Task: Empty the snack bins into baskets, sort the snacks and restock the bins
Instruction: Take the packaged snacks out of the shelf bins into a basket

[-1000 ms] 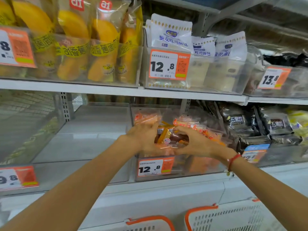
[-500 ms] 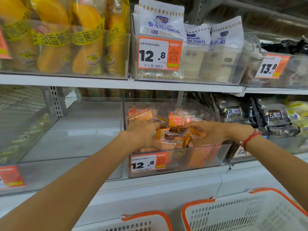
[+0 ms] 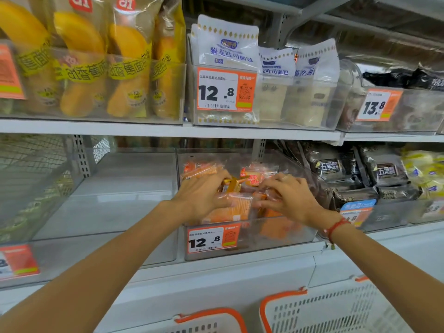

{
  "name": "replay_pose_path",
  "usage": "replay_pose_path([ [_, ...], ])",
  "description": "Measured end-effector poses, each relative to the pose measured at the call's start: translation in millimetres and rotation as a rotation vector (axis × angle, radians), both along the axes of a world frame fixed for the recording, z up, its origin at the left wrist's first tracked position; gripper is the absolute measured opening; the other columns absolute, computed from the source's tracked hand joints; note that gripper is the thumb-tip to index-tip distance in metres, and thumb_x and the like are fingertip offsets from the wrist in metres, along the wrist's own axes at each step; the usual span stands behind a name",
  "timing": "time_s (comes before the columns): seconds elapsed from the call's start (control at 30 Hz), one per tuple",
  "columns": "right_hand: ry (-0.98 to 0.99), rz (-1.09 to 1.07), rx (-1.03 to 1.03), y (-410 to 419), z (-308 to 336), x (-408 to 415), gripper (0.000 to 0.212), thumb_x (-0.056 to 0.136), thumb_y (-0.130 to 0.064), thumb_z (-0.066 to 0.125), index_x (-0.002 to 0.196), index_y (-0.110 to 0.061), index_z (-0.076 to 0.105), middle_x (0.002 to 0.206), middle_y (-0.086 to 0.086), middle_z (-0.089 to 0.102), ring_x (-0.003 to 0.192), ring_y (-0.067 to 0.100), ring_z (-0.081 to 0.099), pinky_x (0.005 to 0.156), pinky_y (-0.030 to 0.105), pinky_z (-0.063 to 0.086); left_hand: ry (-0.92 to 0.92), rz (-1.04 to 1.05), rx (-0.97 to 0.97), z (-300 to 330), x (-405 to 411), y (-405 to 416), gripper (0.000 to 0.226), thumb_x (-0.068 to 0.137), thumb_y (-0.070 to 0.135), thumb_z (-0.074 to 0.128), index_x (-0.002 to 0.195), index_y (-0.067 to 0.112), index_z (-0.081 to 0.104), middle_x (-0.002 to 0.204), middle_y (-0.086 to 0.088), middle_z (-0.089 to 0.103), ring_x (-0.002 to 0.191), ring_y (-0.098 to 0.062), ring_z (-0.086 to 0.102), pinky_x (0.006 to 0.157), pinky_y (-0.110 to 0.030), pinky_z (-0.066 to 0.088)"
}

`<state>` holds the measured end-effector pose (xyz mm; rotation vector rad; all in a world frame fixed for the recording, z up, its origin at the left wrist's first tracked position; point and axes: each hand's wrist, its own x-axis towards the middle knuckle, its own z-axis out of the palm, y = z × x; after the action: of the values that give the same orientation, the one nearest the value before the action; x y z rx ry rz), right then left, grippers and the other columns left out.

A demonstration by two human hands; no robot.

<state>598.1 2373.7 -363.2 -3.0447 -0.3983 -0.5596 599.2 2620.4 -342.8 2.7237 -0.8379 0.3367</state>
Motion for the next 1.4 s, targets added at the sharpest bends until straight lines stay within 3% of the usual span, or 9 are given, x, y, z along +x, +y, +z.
replay_pose_path([
  [0.3,-0.572,0.108,0.181,32.6,54.5,-66.5,0.038,0.079,-0.058,0.064,0.1,-0.026,0.066,0.11,0.006,0.056,0.104,0.022,0.046,0.085,0.032,0.022,-0.299,0.042,-0.219,49.9,-95.6,34.5,0.056,0.084,0.06,0.054,0.135,0.039,0.042,0.126,0.021,0.058,0.091,-0.01,0.066,0.074,-0.033,0.047],
  [0.4,-0.577,0.152,0.172,58.1,63.0,-106.2,0.043,0.077,-0.061,0.062,0.103,-0.027,0.067,0.11,0.006,0.057,0.104,0.025,0.05,0.085,0.029,0.02,-0.319,0.034,-0.305,52.2,-139.8,67.1,0.058,0.077,0.068,0.045,0.129,0.043,0.043,0.104,0.031,0.055,0.071,-0.001,0.061,0.065,-0.029,0.047],
  [0.53,-0.376,0.237,0.226,94.4,39.8,-151.7,0.05,0.076,-0.07,0.053,0.104,-0.03,0.065,0.093,-0.003,0.058,0.093,0.018,0.053,0.075,0.036,0.035,-0.277,0.066,-0.276,32.9,-191.0,114.4,0.056,0.073,0.074,0.047,0.122,0.047,0.047,0.084,0.029,0.057,0.071,-0.003,0.06,0.06,-0.021,0.047],
  [0.63,-0.123,0.304,0.256,122.3,0.7,-171.7,0.059,0.073,-0.072,0.053,0.104,-0.023,0.066,0.084,-0.003,0.056,0.082,0.018,0.051,0.069,0.037,0.038,-0.089,0.092,-0.29,-3.5,-211.3,142.4,0.059,0.068,0.082,0.046,0.117,0.05,0.047,0.094,0.03,0.062,0.081,-0.002,0.066,0.069,-0.041,0.056],
  [0.8,0.324,0.225,0.251,150.0,-63.5,-173.7,0.042,0.081,-0.055,0.067,0.109,-0.024,0.065,0.078,-0.006,0.05,0.082,0.015,0.047,0.072,0.034,0.039,0.362,0.172,-0.16,-69.3,-206.0,157.1,0.056,0.069,0.076,0.056,0.115,0.045,0.044,0.116,0.028,0.058,0.085,0.004,0.063,0.083,-0.037,0.052],
  [0.9,0.693,0.242,0.133,156.1,-102.6,-161.3,0.053,0.089,-0.055,0.057,0.133,-0.025,0.054,0.12,0.004,0.059,0.116,0.021,0.048,0.101,0.044,0.04,0.676,0.147,-0.037,-94.7,-192.3,147.5,0.085,0.072,0.071,0.062,0.141,0.028,0.035,0.146,0.008,0.042,0.124,-0.011,0.052,0.103,-0.035,0.043],
  [1.0,0.902,0.297,0.047,151.6,-109.0,-155.1,0.065,0.095,-0.05,0.051,0.151,-0.025,0.029,0.154,0.003,0.032,0.141,0.022,0.029,0.115,0.037,0.026,0.65,0.141,-0.006,-98.1,-171.1,132.5,0.077,0.09,0.049,0.06,0.151,0.024,0.021,0.156,0.007,0.025,0.141,-0.014,0.031,0.109,-0.028,0.031],
  [1.2,0.431,0.318,0.145,114.4,-38.5,-139.1,0.022,0.097,-0.035,0.055,0.116,-0.031,0.066,0.114,-0.011,0.065,0.1,0.006,0.058,0.086,0.03,0.048,0.205,0.049,-0.498,-47.8,-116.0,83.0,0.029,0.091,0.018,0.063,0.118,0.03,0.058,0.12,0.01,0.061,0.11,-0.005,0.055,0.091,-0.024,0.046],
  [1.4,-0.118,0.082,0.195,55.2,6.0,-67.2,0.019,0.093,-0.033,0.054,0.104,-0.03,0.069,0.098,-0.004,0.071,0.09,0.018,0.064,0.072,0.034,0.051,-0.012,-0.039,-0.745,-14.1,-53.9,22.9,0.036,0.089,-0.001,0.059,0.104,0.032,0.061,0.101,0.016,0.065,0.096,0.001,0.06,0.085,-0.02,0.051],
])
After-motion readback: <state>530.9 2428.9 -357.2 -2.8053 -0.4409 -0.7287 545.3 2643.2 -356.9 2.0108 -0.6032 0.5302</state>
